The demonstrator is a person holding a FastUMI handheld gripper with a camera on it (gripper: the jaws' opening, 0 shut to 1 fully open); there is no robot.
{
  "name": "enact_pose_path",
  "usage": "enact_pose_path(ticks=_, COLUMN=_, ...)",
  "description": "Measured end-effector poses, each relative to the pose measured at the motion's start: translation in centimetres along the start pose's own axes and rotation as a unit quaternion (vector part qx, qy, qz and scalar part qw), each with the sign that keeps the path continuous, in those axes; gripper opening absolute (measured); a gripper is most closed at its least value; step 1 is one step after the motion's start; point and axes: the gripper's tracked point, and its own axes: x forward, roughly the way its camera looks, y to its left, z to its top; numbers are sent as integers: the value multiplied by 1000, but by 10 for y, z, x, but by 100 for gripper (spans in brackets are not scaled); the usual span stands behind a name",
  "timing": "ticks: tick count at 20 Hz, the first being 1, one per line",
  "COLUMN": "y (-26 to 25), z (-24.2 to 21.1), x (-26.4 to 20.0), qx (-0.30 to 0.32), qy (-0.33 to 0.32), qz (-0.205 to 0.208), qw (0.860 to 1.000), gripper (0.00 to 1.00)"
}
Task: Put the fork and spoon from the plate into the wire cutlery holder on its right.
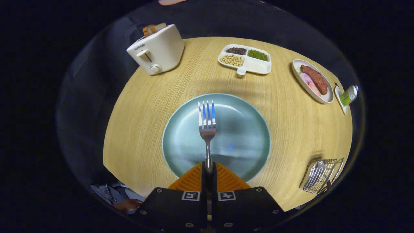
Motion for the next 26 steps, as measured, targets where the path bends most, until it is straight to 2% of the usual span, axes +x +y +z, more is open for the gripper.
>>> enact_pose_path(ticks=7, y=-88, z=-8, x=-77, qx=67, qy=-59, qz=-31, qw=996, gripper=6)
enact_pose_path(ticks=12, y=-149, z=-44, x=-110, qx=102, qy=-57, qz=-59, qw=991, gripper=6)
enact_pose_path(ticks=19, y=-210, z=-95, x=-124, qx=113, qy=-10, qz=-98, qw=989, gripper=6)
enact_pose_path(ticks=26, y=-228, z=-121, x=-112, qx=102, qy=35, qz=-98, qw=989, gripper=6)
